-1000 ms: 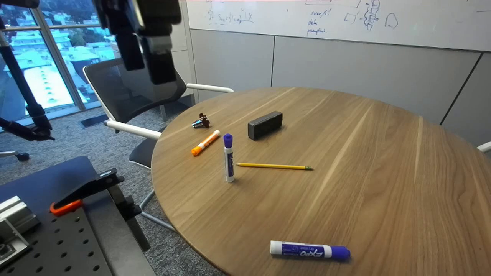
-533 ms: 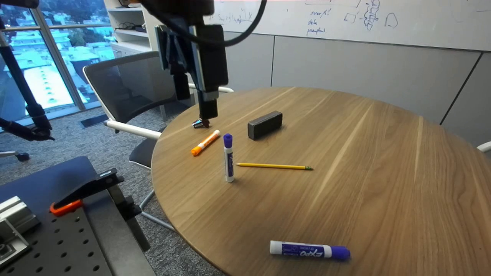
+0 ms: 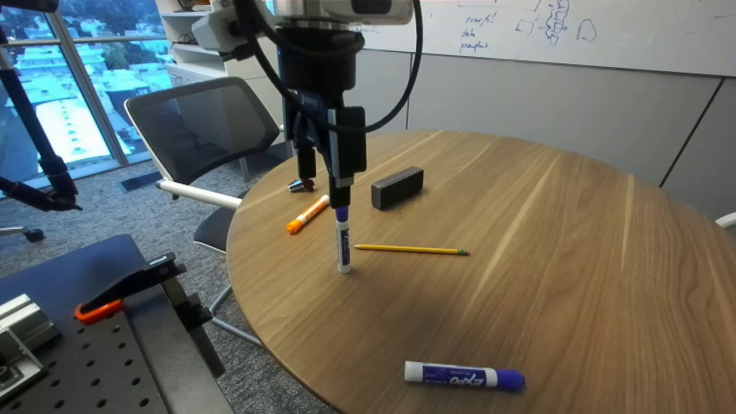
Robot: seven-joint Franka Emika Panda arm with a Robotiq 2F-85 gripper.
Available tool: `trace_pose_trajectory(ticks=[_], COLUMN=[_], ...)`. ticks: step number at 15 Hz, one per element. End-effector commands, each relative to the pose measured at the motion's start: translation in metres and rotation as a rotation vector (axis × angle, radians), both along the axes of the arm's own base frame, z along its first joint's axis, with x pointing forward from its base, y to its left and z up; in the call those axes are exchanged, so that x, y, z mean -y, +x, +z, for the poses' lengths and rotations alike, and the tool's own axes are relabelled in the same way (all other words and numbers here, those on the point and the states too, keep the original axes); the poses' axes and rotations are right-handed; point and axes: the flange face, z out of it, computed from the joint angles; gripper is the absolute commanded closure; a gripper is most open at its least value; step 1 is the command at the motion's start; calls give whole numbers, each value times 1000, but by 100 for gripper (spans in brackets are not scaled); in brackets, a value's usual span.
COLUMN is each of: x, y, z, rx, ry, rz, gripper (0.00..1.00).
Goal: Move the blue marker on the left backwards
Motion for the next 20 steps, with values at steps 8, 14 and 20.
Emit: trace_pose_trajectory(ticks=[8, 14, 20], x=[-8, -15, -15], y=[38, 35, 31], z=[-38, -49, -42], rx=[-10, -21, 0], ry=[-31, -44, -52], rz=[-20, -10, -7], gripper=[0, 42, 86])
